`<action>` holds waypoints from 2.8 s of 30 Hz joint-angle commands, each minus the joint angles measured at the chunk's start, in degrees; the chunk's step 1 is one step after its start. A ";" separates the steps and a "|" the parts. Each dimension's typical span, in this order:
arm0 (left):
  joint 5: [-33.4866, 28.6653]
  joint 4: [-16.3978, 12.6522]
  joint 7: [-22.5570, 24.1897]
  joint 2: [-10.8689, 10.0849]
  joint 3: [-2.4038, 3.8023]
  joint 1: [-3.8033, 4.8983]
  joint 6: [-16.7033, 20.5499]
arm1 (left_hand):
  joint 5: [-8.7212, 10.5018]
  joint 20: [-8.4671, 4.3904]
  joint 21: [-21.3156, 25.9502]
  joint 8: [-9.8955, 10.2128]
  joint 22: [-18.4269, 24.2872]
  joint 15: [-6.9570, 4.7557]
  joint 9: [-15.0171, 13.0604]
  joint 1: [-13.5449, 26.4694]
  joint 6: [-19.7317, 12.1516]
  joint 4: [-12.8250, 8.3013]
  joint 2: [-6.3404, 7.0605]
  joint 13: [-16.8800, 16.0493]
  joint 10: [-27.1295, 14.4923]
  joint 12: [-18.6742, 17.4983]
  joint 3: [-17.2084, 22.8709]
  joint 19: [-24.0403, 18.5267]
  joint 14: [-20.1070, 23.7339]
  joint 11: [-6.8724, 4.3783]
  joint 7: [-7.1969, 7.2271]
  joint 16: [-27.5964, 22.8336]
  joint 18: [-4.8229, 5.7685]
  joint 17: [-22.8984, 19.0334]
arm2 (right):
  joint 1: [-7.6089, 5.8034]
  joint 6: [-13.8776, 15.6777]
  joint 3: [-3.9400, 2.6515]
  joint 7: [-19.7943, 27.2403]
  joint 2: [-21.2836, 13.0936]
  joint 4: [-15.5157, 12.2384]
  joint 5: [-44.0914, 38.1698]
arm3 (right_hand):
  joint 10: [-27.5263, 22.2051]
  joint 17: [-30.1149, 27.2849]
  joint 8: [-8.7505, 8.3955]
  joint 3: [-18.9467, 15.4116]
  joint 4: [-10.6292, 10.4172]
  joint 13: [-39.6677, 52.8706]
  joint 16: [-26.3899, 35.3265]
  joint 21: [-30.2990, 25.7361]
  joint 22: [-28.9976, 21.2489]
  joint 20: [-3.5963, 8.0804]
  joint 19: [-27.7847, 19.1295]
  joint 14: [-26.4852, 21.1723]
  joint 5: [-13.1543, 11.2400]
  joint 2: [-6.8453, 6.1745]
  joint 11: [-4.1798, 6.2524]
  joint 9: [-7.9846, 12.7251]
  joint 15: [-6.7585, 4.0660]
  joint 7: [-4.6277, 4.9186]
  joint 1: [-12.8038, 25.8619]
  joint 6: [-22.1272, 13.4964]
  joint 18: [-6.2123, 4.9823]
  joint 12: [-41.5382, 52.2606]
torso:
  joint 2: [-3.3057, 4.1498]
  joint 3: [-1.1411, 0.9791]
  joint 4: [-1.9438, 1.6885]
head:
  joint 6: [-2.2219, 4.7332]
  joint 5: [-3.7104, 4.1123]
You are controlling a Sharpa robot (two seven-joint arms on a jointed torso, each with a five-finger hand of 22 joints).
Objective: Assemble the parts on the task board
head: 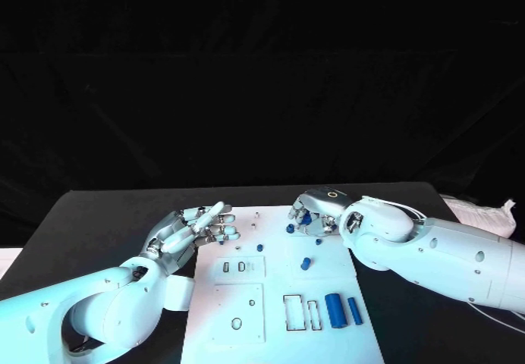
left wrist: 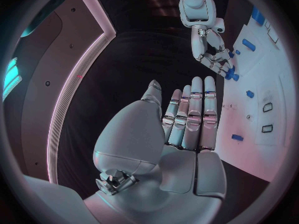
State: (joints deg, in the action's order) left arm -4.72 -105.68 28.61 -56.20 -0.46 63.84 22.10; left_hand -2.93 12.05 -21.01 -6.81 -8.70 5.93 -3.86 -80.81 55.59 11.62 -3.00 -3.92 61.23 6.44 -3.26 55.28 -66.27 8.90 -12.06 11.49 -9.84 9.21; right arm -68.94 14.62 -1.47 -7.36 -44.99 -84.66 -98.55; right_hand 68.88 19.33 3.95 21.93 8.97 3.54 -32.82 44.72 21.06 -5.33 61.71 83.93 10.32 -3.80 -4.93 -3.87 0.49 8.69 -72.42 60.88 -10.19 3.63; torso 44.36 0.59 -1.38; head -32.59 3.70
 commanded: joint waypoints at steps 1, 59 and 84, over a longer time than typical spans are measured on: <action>-0.36 -0.19 -0.23 0.13 0.06 0.09 -1.78 | -0.11 0.12 -0.24 0.24 -0.04 -0.05 0.05 -0.68 0.43 -0.06 0.03 -0.02 0.53 -0.35 -0.37 0.32 -0.26 -0.05 0.07 -0.26 -0.69 0.05 | -0.13 -3.25 -0.04 -2.52 0.33 0.15 -4.67 | -0.75 1.32 -0.30 0.29 -0.84 0.00 -2.28 1.25 0.75 0.06 -0.01 2.44 -0.27 -0.69 0.04 0.07 -0.35 -0.30 -0.03 -0.11 -0.28 -0.12 | 0.69 0.14 -0.25 | 0.06 0.26; -0.36 -0.13 -2.07 0.04 0.07 0.10 -2.01 | -0.12 0.12 -0.10 0.76 0.11 0.03 0.11 -1.17 0.28 -0.64 -0.13 0.08 0.35 -1.05 -0.44 0.37 -0.17 0.10 -0.12 -0.80 -0.63 0.35 | -1.08 6.53 -0.29 -4.70 6.78 3.05 -1.90 | 5.78 46.19 0.90 5.07 -8.71 0.52 -44.95 30.60 37.81 0.51 11.60 2.83 -3.33 -0.41 1.77 -1.65 -1.65 -1.72 -2.53 5.78 4.39 0.08 | 2.69 0.26 -1.10 | 1.54 0.26; -0.36 -0.17 -2.24 0.22 0.06 0.10 -2.28 | -0.12 0.12 -0.11 0.82 0.11 0.04 0.12 -1.23 0.26 -0.71 -0.13 0.08 0.34 -1.12 -0.45 0.41 -0.17 0.12 -0.15 -0.85 -0.63 0.39 | -1.59 5.24 -0.29 -8.25 14.07 9.59 -3.85 | 4.98 46.68 0.28 5.27 -9.05 0.35 -45.44 30.97 38.21 0.41 11.51 2.77 -3.26 -0.55 1.47 -1.72 -1.39 -1.37 -2.60 5.20 4.43 -0.15 | 3.07 0.15 -1.10 | 1.31 -0.28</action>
State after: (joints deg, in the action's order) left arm -5.01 -105.68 26.17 -56.04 -0.44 63.87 21.02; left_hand -2.93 12.06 -21.00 -6.38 -8.65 5.94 -3.83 -81.49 55.58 11.14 -3.23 -3.90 61.22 5.64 -3.73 55.27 -66.26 8.91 -12.06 11.03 -9.82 9.54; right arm -70.50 20.58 -1.74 -14.35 -31.01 -75.15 -101.15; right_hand 74.17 65.97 4.25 27.22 0.21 3.97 -77.89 75.46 59.20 -4.82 73.06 83.92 6.94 -4.60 -3.46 -4.38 -0.74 7.04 -75.02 66.01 -6.62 3.71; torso 47.38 0.74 -2.50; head -31.22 3.47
